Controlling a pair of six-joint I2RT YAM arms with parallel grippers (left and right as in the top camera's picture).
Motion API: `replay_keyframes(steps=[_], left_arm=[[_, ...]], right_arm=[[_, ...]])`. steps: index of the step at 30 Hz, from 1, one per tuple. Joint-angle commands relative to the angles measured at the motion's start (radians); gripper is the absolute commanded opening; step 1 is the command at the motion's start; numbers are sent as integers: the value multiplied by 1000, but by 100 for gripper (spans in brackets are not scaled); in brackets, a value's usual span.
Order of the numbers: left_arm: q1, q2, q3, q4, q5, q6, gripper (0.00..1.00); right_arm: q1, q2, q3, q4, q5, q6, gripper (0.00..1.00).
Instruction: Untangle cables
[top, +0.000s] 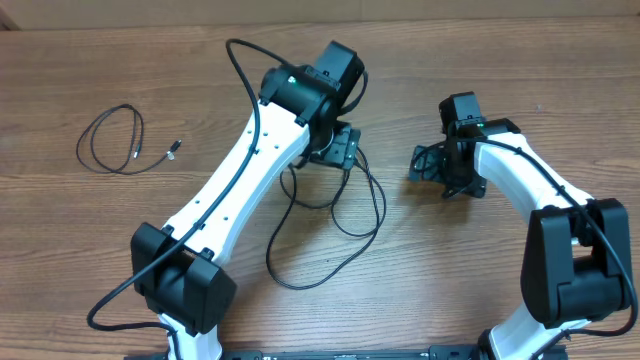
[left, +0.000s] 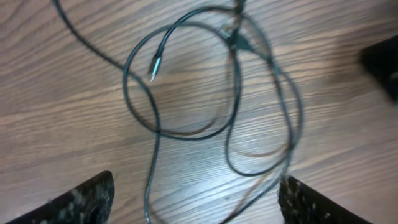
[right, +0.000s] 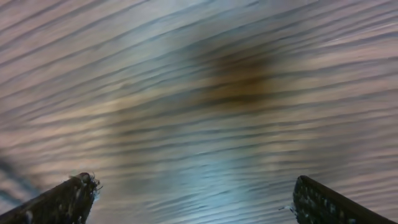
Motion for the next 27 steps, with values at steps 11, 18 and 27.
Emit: replay_keyframes(steps=[11, 18, 27], left_arm=[[14, -16, -308, 239, -56, -72, 59], [82, -16, -411, 368, -45, -96, 52], [104, -16, -539, 576, 16, -105, 36]], right_arm=[[-27, 3, 8, -10, -51, 68, 100], [-27, 3, 8, 42, -134, 67, 100], [-27, 3, 8, 62, -133, 67, 100]])
